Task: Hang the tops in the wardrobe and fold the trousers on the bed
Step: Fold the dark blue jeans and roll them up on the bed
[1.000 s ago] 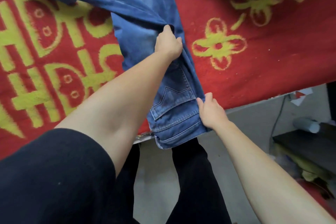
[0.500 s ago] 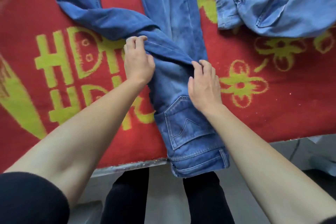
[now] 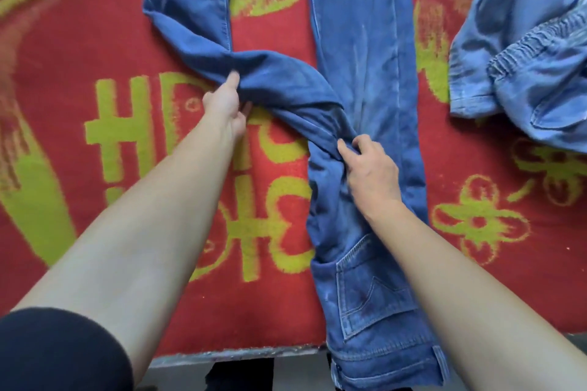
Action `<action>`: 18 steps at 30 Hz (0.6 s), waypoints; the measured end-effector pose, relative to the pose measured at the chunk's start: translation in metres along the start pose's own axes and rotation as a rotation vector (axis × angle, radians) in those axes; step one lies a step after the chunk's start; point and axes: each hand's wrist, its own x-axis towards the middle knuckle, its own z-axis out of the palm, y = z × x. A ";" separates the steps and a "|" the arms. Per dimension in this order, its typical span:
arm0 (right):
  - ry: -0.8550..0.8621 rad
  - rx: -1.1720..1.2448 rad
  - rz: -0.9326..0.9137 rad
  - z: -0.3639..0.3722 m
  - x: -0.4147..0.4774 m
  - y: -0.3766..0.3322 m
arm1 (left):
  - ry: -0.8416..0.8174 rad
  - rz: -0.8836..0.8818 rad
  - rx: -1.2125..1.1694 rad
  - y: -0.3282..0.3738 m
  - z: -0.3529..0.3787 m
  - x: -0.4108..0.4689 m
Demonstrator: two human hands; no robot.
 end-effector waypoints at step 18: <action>-0.081 -0.044 -0.104 -0.030 0.032 0.007 | 0.174 0.188 0.112 0.013 -0.006 0.016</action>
